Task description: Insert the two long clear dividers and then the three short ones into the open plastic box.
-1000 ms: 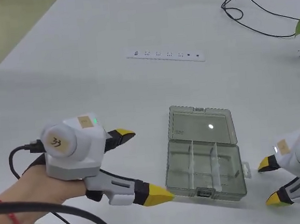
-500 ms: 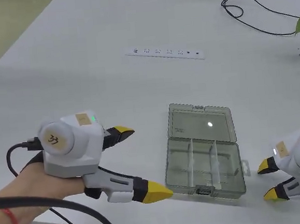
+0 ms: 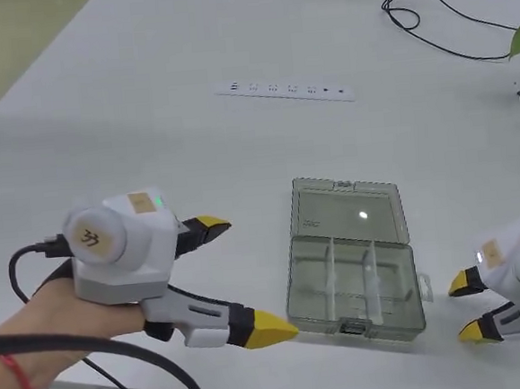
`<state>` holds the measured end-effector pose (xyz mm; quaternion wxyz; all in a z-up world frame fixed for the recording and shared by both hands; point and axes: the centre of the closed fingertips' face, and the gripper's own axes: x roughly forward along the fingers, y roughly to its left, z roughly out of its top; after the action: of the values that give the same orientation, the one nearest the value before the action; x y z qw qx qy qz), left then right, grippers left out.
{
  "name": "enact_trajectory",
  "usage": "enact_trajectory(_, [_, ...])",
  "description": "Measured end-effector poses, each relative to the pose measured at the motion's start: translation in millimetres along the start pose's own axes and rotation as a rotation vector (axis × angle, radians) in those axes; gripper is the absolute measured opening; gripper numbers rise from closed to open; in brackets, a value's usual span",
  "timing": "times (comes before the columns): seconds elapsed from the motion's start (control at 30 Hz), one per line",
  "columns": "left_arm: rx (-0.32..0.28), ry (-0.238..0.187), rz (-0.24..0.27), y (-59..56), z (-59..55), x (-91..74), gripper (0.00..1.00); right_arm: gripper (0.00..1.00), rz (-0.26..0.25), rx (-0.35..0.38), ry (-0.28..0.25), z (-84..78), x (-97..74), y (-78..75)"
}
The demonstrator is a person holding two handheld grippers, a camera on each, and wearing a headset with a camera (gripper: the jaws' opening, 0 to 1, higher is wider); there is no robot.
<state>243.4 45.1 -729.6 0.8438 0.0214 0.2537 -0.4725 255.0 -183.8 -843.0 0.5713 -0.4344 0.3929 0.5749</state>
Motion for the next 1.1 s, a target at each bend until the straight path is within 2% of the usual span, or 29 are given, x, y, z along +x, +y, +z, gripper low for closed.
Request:
enact_trajectory(0.23, [-0.008, -0.014, -0.004, -1.4, 7.6, 0.2, 1.0, 0.33, -0.057, 0.013, -0.026, 5.8, -23.9, -5.3])
enact_trajectory(0.47, [-0.054, -0.06, -0.013, -3.5, 25.4, 4.4, 0.97, 0.33, -0.123, 0.002, -0.045, 18.6, -50.3, -11.4])
enact_trajectory(0.6, [-0.121, -0.115, -0.028, -5.9, 41.5, 6.3, 0.94, 0.33, -0.156, -0.024, -0.051, 31.4, -64.4, -12.8])
enact_trajectory(0.73, [-0.161, -0.141, -0.044, -9.4, 53.8, 9.2, 0.89, 0.33, -0.189, -0.049, -0.06, 46.6, -77.1, -14.3])
enact_trajectory(0.83, [-0.228, -0.166, -0.062, -12.8, 63.6, 12.0, 0.86, 0.33, -0.212, -0.067, -0.07, 59.5, -85.8, -14.2])
enact_trajectory(0.9, [-0.246, -0.19, -0.076, -15.4, 71.1, 13.9, 0.83, 0.33, -0.232, -0.084, -0.075, 69.5, -92.3, -13.6])
enact_trajectory(0.97, [-0.288, -0.19, -0.093, -19.6, 75.0, 17.6, 0.81, 0.33, -0.243, -0.087, -0.086, 77.7, -97.0, -13.3])
enact_trajectory(1.1, [-0.336, -0.199, -0.121, -25.9, 80.5, 22.5, 0.76, 0.33, -0.264, -0.098, -0.094, 90.2, -104.7, -12.4])
